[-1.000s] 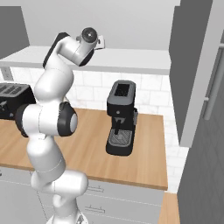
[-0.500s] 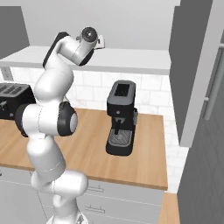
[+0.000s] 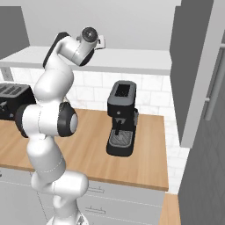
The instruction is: Gather all objects into one cabinet and sort the glasses and bowls to opposite sides.
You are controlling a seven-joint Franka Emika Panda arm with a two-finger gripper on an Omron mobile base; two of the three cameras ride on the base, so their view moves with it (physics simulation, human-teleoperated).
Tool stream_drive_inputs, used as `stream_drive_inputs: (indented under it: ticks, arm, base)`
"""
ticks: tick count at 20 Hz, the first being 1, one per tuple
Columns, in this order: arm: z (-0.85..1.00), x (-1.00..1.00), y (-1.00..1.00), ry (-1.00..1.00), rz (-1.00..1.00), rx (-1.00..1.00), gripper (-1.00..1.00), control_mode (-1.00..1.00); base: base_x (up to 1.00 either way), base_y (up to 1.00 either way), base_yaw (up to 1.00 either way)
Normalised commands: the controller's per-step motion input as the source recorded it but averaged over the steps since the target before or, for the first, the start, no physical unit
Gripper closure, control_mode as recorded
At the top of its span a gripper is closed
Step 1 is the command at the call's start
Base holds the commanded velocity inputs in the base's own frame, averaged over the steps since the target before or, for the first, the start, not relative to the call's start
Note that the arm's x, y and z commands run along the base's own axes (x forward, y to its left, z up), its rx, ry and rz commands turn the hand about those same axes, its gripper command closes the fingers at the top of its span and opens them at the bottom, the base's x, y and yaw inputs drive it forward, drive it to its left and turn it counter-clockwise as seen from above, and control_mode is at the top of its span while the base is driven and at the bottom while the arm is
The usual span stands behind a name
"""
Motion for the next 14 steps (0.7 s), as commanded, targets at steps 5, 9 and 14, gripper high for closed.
stream_drive_inputs:
  ticks: [5, 9, 14]
  arm:
    - [0.0, 0.0, 0.0, 0.0, 0.0, 0.0, 1.0, -1.0]
    - [0.0, 0.0, 0.0, 0.0, 0.0, 0.0, 1.0, -1.0]
    - [0.0, 0.0, 0.0, 0.0, 0.0, 0.0, 1.0, -1.0]
  base:
    - [0.0, 0.0, 0.0]
    - [0.0, 0.0, 0.0]
    - [0.0, 0.0, 0.0]
